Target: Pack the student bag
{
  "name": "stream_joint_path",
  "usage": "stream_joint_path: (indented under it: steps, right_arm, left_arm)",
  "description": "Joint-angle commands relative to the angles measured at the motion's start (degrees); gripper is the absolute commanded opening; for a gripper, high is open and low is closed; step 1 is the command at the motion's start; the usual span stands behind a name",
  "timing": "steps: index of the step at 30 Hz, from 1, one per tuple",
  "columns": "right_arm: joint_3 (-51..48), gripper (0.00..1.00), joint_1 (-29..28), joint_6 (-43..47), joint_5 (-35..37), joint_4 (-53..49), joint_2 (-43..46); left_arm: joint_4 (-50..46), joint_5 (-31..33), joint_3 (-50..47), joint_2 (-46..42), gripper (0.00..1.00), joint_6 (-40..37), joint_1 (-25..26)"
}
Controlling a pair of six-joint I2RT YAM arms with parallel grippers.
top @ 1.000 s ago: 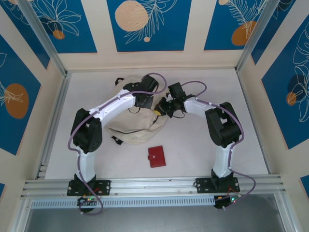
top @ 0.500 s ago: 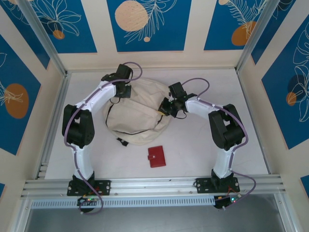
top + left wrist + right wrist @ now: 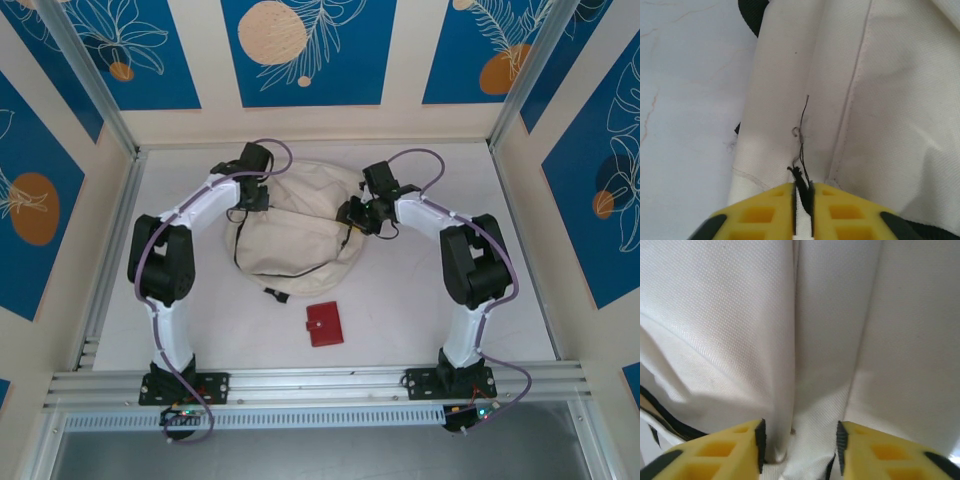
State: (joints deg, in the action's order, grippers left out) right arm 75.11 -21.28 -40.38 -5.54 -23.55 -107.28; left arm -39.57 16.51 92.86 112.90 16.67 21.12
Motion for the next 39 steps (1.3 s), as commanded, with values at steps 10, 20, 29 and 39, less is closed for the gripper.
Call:
stream_joint_path:
  steps: [10,20,29,39]
  right_arm:
    - [-11.50,0.66,-6.22,6.28,7.59,-16.86,22.95]
    - [-25.33,0.64,-20.11,-4.50,-0.10,-12.40,27.55]
    - [-25.42,0.50,-25.91,-10.22,-1.15,-6.78,18.93]
    - [-25.08,0.35,-26.36,-9.86,0.70,-6.14,13.73]
  left_arm:
    - [-0.67,-4.62,-7.33,-16.47,0.85,6.52,-2.13]
    - [2.31,-11.38,-19.73,-28.50,1.00,6.43,-3.55]
    - [3.10,-13.34,-23.58,-32.48,1.00,7.72,-3.98]
    - [3.22,-14.29,-24.15,-32.93,1.00,7.93,-4.15]
